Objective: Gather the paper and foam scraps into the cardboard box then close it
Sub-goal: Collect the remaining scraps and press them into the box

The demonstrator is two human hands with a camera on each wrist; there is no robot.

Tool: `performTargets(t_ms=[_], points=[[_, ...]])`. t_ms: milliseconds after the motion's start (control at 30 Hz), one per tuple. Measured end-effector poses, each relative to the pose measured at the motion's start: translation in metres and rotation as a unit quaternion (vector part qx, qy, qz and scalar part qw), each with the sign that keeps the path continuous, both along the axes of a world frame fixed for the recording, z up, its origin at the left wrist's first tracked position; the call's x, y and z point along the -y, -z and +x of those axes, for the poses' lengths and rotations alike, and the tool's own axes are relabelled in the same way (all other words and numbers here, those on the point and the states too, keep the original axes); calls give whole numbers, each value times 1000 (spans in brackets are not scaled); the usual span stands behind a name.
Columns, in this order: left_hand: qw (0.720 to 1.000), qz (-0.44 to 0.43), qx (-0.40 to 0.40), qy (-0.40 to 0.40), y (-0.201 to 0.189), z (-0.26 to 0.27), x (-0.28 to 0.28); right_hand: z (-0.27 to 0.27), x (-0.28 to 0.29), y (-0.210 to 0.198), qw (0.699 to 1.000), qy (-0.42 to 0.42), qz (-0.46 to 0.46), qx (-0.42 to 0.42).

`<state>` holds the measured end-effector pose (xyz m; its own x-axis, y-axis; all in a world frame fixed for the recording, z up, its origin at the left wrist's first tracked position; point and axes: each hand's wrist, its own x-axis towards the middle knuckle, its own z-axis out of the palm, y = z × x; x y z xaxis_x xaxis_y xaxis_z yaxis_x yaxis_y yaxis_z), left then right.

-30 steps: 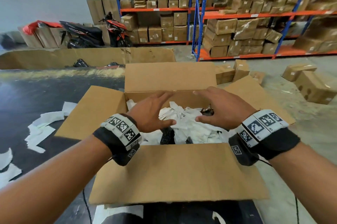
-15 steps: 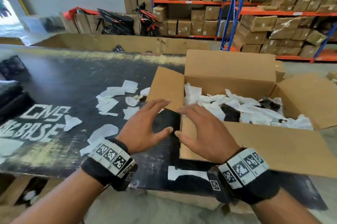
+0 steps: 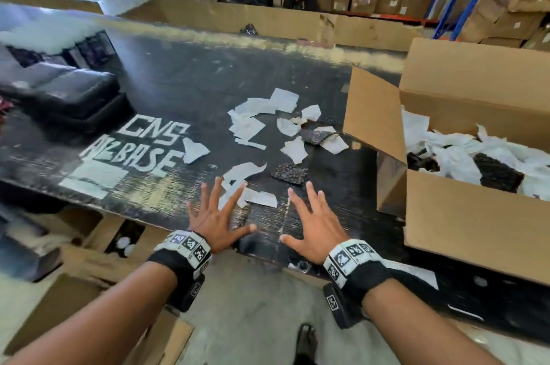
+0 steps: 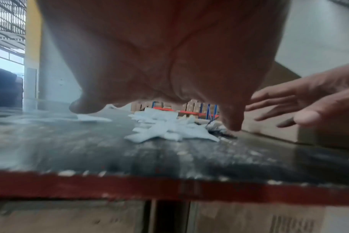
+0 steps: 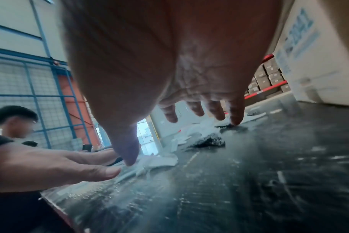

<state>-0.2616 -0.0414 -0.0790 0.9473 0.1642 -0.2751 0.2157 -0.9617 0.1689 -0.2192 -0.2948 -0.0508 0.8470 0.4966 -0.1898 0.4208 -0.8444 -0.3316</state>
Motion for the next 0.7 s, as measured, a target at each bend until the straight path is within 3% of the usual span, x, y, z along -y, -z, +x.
performTargets(t_ms=[233,433,533,600,700], points=[[998,15,-53,32,25,53,-38,71,-44,41,997,34,-51,-47],[993,49,-45,99,29,111,-49,110,-93,56,998,-51,-35,-13],[991,61,-7,116,24,140,-49,128,-107,45,998,-60,11,-13],[989,63,61,121,17,150,-52,138,-105,32,998,-40,55,11],[986,50,146,66,12,155,-63,156,-97,17,991,24,113,64]])
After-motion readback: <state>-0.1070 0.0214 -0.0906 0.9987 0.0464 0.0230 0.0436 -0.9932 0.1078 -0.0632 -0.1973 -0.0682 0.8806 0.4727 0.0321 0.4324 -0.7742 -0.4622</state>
